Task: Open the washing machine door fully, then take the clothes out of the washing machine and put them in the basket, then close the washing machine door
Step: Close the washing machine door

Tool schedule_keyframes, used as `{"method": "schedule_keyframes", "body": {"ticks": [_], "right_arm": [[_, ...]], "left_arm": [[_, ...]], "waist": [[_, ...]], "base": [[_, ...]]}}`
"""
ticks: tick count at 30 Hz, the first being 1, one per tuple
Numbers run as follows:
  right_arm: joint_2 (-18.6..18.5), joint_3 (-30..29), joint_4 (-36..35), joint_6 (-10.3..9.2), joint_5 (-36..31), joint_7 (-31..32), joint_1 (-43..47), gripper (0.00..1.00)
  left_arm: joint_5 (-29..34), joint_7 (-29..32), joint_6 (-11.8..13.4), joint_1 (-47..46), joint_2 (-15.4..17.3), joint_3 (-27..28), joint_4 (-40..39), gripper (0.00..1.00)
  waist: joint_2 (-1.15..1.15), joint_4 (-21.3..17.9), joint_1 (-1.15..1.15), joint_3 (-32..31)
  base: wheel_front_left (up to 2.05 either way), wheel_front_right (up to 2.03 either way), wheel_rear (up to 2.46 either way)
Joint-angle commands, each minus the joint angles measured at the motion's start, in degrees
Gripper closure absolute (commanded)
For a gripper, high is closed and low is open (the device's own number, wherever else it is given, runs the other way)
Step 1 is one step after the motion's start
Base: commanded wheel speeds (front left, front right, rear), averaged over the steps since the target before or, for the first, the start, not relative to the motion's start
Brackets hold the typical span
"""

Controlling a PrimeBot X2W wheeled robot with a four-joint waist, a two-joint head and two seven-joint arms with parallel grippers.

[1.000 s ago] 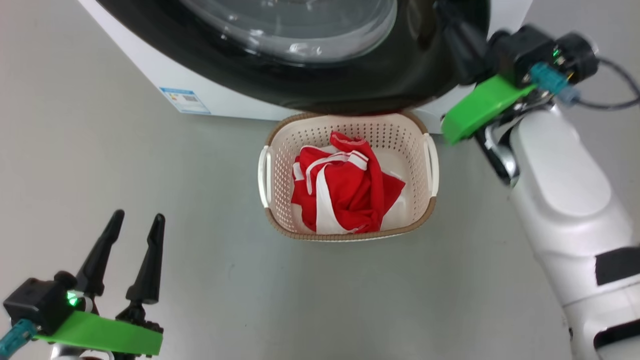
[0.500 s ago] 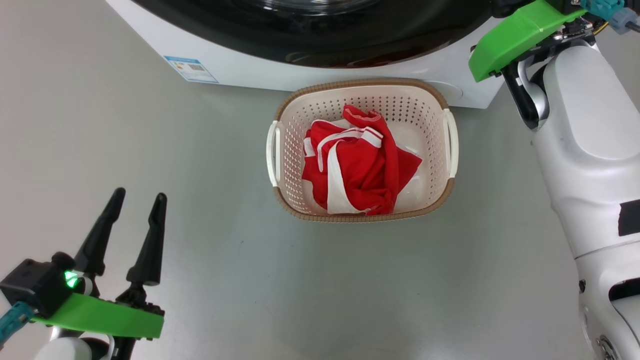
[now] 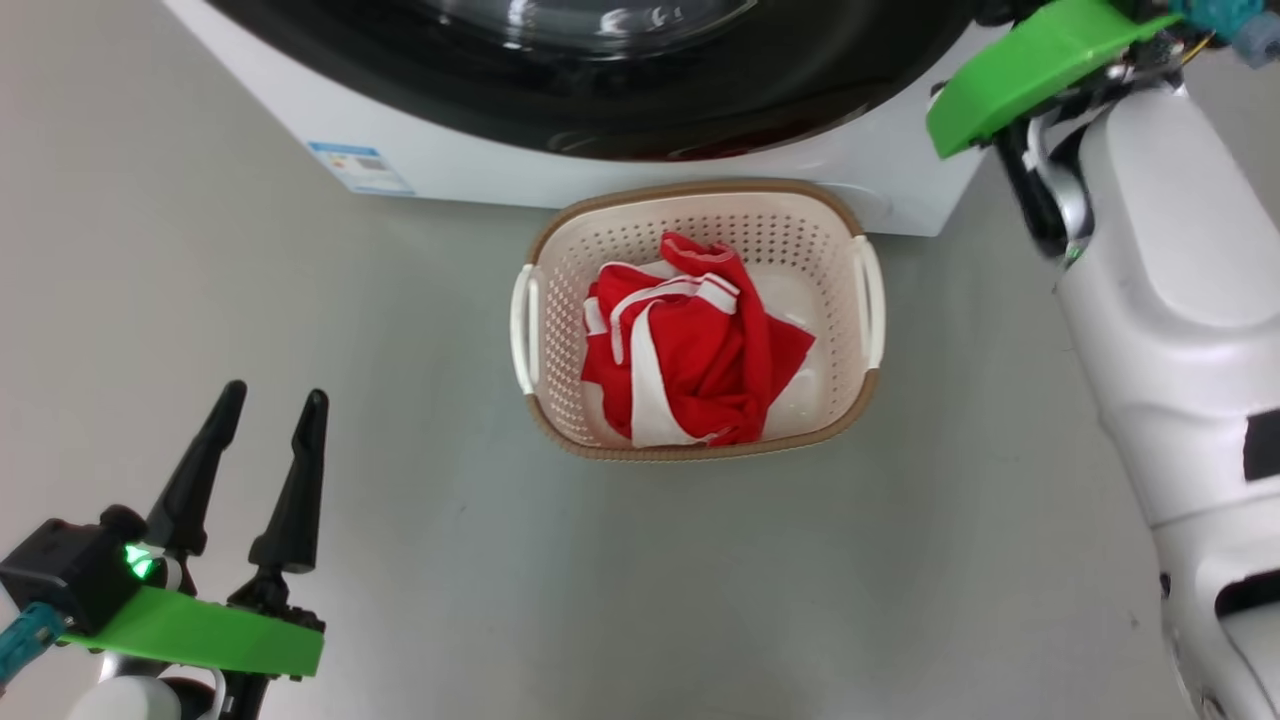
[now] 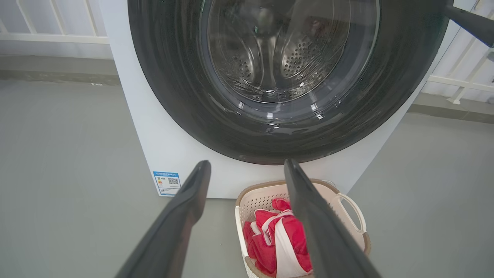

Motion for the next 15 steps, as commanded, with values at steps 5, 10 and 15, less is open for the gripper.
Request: {"method": "schedule_keyframes", "body": {"ticks": [5,10,15], "right_arm": [[1.1,5.3,-6.1,-0.34,4.5,-0.1,7.1,0.0],[1.1,6.9,-11.6,-0.34,5.1,-0.1,13.4,0.0],[1.1,6.1,-16.9,-0.34,4.9,-0.1,20.3,0.0]], "left_arm": [[-0.9,-0.7,-0.3,-0.4,2.7,2.4,-0.7,0.0],[-0.7,-0.7,-0.3,0.8,2.2,3.6,-0.9,0.0],[-0.1,-0.7,-0.3,2.3,1.0,5.4,-1.1,0.0]], "waist": [[0.0,-4.1,0.0,-3.1],[0.0,-7.6,0.0,-6.1],[0.0,-10.9,0.0,-9.1]], "base": [[0.0,0.0,0.0],[0.0,0.0,0.0],[0.0,0.0,0.0]]}}
